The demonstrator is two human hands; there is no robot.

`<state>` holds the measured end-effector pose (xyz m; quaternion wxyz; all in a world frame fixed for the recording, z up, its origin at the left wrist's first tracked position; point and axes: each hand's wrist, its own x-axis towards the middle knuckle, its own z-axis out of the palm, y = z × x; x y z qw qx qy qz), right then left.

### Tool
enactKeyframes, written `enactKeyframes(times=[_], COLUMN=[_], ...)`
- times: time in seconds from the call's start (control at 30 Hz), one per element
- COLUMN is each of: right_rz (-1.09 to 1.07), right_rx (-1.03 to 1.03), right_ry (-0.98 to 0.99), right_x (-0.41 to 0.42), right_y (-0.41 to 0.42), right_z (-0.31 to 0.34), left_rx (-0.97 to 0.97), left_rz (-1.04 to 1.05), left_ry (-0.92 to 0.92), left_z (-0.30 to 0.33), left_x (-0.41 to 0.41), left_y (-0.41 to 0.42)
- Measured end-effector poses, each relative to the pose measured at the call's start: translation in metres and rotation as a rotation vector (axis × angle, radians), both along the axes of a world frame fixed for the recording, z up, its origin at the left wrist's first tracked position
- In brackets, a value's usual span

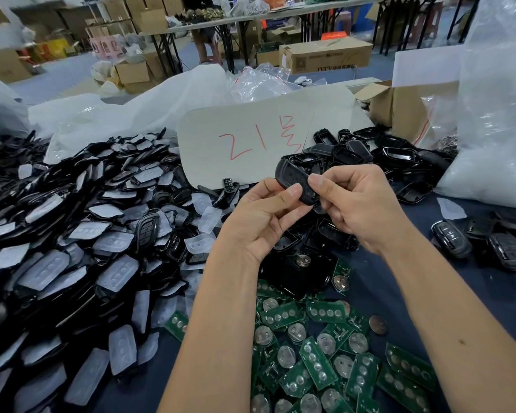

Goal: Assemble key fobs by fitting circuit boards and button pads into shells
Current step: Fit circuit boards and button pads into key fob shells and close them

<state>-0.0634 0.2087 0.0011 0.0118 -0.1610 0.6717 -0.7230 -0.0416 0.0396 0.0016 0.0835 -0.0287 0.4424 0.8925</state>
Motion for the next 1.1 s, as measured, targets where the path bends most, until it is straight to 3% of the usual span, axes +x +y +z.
enactKeyframes(times=[0.3, 0.53, 0.77, 0.87, 1.0, 1.1], right_rz=[-0.006, -0.114, -0.19, -0.304, -0.459, -0.195], right_rx=[0.1, 0.297, 0.906, 1.048, 1.068, 1.011], right_ry=[0.039, 0.053, -0.018, -0.13, -0.092, -0.148], right_x=[-0.005, -0.013, -0.014, -0.014, -0.012, -0.009], right_y=[0.019, 0.06, 0.104, 0.115, 0.115, 0.103], right_z=[0.004, 0.009, 0.018, 0.02, 0.028, 0.036], left_rx=[-0.058, -0.494, -1.334, -1.532, -1.595, -1.537], left_rz=[0.001, 0.028, 0.209, 0.078, -0.049, -0.001], left_ry=[0.001, 0.103, 0.395, 0.477, 0.435, 0.447], left_z=[0.005, 0.0, 0.0, -0.001, -0.005, -0.005], left_x=[0.001, 0.007, 0.003, 0.001, 0.002, 0.002], left_y=[0.02, 0.069, 0.06, 0.049, 0.045, 0.044])
